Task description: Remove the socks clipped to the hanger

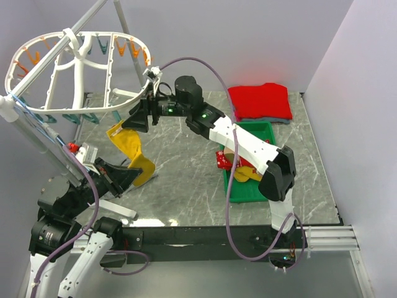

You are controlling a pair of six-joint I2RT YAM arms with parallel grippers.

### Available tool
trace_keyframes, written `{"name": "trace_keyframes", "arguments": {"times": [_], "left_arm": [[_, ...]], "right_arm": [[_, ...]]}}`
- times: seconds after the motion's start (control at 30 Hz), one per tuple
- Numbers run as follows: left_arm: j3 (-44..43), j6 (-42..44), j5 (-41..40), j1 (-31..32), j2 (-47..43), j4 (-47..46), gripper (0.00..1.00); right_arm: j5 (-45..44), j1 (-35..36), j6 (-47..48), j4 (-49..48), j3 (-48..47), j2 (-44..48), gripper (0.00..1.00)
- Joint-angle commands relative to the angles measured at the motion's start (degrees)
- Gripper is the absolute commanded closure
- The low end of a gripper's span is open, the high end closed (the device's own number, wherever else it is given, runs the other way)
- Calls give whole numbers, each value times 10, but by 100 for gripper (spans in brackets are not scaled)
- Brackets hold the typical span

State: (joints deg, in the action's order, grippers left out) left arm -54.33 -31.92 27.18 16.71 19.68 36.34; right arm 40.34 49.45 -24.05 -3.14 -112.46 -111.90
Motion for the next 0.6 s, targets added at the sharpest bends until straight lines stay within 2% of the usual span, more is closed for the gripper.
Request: {"name": "trace_keyframes", "arguments": {"times": [0.0,0.17,0.3,0.47,0.57], "left_arm": [[-6,12,17,0,-3,-13,99],[-3,12,22,1,-3,-14,99],[-3,14,27,1,-3,-12,99],[-1,14,31,1,-3,-12,99],[0,12,36,1,-2,-16,99]], "right_arm": [[34,-5,-42,-70,-39,-2,5],[38,-6,-71,-101,-36,-10,5],[24,-9,-140,-147,-9,-3,5],[6,-11,-230,-158,-5,-4,5],[-7,-9,-239,-143,4,4,5]]}}
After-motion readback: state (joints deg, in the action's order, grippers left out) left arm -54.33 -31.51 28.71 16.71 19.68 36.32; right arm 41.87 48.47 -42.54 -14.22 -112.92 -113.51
